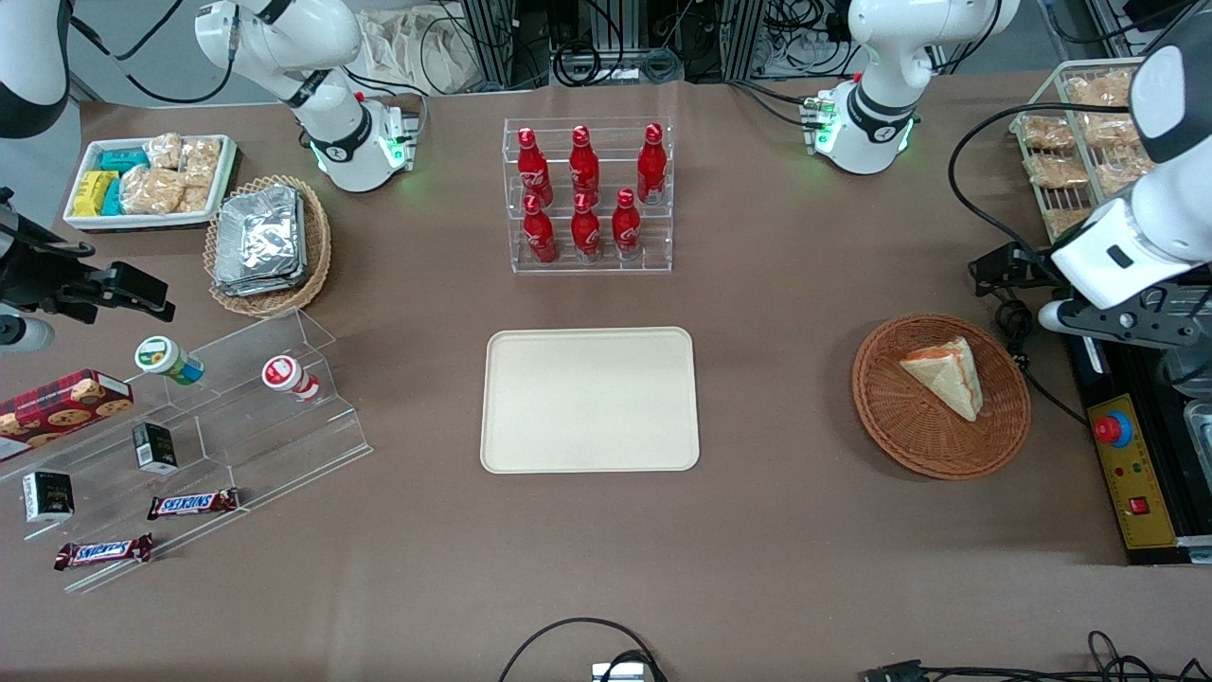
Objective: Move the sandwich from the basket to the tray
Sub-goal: 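Move the left gripper over the wrapped sandwich in the wicker basket, then lower the left gripper and close it on the wrapped sandwich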
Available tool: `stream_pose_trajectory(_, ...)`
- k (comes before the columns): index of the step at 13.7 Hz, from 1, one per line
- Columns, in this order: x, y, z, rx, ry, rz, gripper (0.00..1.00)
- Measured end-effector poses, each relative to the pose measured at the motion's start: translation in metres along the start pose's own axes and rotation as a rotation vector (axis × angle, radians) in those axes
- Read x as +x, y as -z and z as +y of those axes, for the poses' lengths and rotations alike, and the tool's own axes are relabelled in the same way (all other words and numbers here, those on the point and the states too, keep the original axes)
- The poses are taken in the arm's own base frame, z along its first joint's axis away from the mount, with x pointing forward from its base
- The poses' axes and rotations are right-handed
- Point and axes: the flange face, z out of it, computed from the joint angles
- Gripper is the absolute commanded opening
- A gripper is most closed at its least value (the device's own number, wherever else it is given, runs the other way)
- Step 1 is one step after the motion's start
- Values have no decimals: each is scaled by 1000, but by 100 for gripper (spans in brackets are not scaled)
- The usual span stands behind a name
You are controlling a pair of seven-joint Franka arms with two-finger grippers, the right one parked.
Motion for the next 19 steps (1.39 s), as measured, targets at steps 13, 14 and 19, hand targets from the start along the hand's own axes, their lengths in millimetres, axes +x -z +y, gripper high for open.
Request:
stream_pose_trajectory(13, 24, -94, -29, -12, 554, 14, 100)
stream_pose_trajectory(14, 15, -122, -36, -15, 634, 49, 100)
stream_pose_trajectory(19, -16, -222, -54, -28, 800, 101, 100)
